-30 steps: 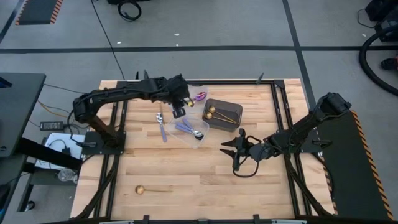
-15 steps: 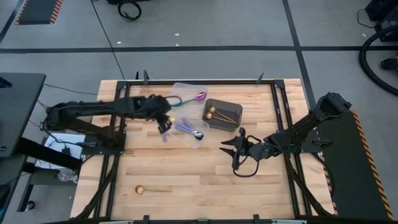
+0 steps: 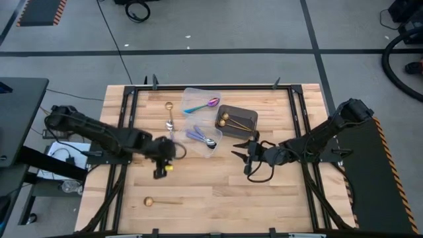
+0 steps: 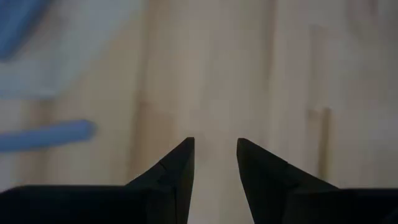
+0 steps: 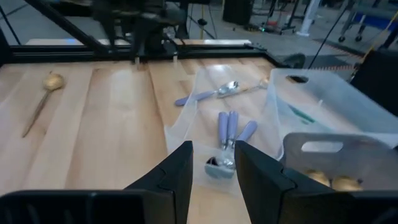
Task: Sort silverware by color (type)
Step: Put the gold spoon into the black bin
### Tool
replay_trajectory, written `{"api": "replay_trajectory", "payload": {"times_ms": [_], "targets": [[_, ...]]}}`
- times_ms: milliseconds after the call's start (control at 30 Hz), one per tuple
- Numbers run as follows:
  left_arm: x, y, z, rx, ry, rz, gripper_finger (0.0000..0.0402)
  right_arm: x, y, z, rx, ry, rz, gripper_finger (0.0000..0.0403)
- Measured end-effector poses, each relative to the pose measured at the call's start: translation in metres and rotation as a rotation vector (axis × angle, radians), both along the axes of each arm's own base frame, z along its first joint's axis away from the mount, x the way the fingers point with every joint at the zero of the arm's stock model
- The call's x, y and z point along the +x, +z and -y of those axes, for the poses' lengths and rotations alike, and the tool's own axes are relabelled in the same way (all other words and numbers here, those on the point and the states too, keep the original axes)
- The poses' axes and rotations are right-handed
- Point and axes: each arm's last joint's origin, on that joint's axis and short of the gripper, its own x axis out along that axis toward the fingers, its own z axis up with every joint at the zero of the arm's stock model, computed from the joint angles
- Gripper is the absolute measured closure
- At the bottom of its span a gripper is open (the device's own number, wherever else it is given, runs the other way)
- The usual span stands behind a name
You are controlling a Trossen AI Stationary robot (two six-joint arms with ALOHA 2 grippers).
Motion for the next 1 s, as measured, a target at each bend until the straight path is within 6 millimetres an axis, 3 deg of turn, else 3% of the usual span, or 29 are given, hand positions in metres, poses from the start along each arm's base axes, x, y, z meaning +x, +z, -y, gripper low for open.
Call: {"api": "replay_trajectory", "payload": {"times_ms": [333,567,1000], "targets": [[-0.016,-0.002,0.053,-0.141,0.040,0.030,0.0274,0.008,0.013,0.016,-0.131,-0.029,0.070,0.0274],[-0.023,-0.020,0.085,-0.056,-0.006,0.013,0.0274,0.012,0.014,0.031,-0.192,-0.073,0.054,0.0274],[-0.028,-0.052,0.129,-0.117,0.002,-0.047,0.0274,0.016,0.020,0.047,-0.258,-0.121,0.080,0.0274]]}}
